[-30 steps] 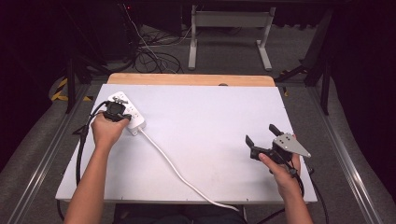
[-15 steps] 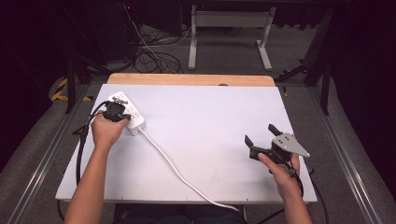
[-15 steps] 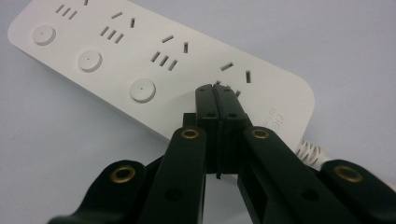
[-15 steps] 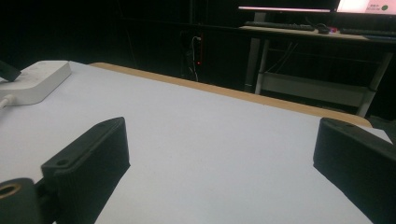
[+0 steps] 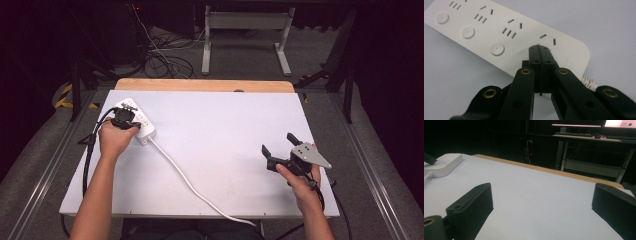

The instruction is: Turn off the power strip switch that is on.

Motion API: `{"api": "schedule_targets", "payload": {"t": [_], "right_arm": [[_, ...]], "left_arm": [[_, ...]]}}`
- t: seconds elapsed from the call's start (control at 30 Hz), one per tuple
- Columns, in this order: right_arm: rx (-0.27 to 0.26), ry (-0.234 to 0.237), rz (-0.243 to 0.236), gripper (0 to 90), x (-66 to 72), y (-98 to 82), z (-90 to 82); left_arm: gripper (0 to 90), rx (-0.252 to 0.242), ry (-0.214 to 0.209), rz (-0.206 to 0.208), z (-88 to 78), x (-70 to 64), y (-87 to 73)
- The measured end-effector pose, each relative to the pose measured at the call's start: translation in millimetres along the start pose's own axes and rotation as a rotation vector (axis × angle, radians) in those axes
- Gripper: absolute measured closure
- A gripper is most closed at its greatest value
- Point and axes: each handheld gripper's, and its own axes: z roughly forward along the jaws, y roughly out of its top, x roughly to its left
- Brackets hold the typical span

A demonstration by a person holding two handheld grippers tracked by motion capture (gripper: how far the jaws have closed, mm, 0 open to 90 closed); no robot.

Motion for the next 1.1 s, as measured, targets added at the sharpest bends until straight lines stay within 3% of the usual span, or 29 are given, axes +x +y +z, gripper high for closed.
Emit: {"api": "schedule_targets", "payload": {"t": [0.1,0.17,0.23,0.33,0.5,0.6,0.93,1.1], "right_arm": [[0.000,0.001,-0.002,3.9,0.7,0.4,0.8],[-0.001,-0.001,-0.002,3.9,0.8,0.6,0.9],[-0.002,0.001,-0.004,3.9,1.2,0.7,0.5],[-0.004,0.000,-0.003,3.9,0.8,0.7,-0.2],[-0.006,-0.004,0.003,3.9,-0.8,0.4,-1.9],[-0.012,-0.004,0.012,3.9,-1.1,0.8,-2.8],[-0.013,-0.011,0.012,3.9,-1.2,1.2,-4.0],[-0.020,-0.013,0.016,3.9,-2.5,1.6,-5.3]], "left_arm": [[90.0,0.022,0.045,0.052,0.3,-6.5,2.8],[90.0,0.036,0.058,0.063,0.9,-8.8,4.9],[90.0,0.036,0.056,0.053,0.9,-7.8,5.3],[90.0,0.019,0.011,0.015,0.5,-2.1,2.6],[90.0,0.006,-0.020,-0.035,0.2,2.6,0.4],[90.0,-0.023,-0.028,-0.057,0.5,4.0,-3.4],[90.0,-0.037,-0.030,-0.101,0.6,6.2,-8.1],[90.0,-0.073,-0.058,-0.135,-0.1,10.5,-15.0]]}}
